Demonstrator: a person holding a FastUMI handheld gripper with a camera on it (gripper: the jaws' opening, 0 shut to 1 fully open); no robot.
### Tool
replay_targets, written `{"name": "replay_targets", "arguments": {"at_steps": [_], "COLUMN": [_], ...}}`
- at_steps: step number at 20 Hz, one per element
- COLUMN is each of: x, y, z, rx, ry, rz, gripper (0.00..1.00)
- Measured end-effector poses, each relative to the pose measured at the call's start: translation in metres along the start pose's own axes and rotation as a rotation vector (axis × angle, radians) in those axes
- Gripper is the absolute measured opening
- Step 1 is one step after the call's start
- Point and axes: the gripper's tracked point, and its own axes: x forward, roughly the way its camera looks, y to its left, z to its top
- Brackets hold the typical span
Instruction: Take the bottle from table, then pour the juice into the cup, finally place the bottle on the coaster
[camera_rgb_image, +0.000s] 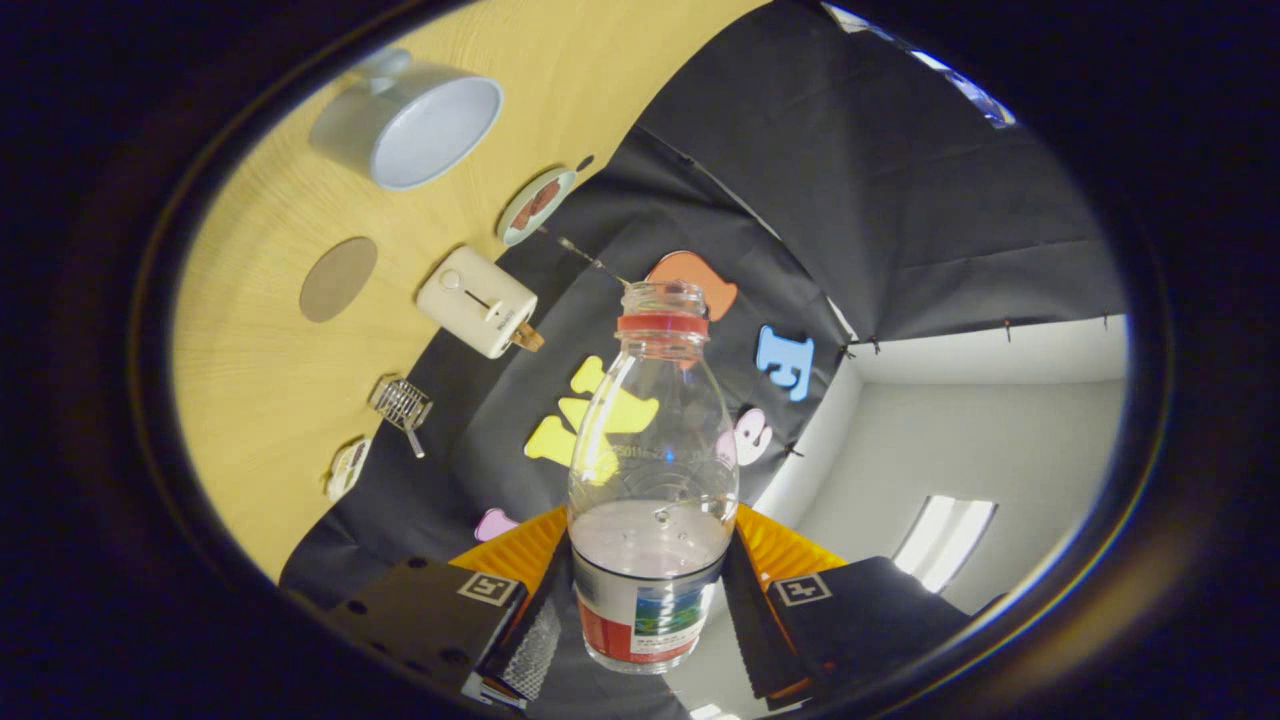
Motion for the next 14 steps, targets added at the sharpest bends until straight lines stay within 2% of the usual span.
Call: {"name": "replay_targets", "arguments": {"at_steps": [4,7,10,14], "x": [-0.002,-0.002,-0.003,-0.015], "y": [0.007,0.020,0.024,0.050], "z": [-0.001,-0.003,-0.001,0.005], "rx": [0.099,0.255,0.407,0.698], "ry": [0.037,0.102,0.154,0.260], "rz": [0.035,0.121,0.167,0.287], "gripper": [0.78,0.78,0.78,0.78]}}
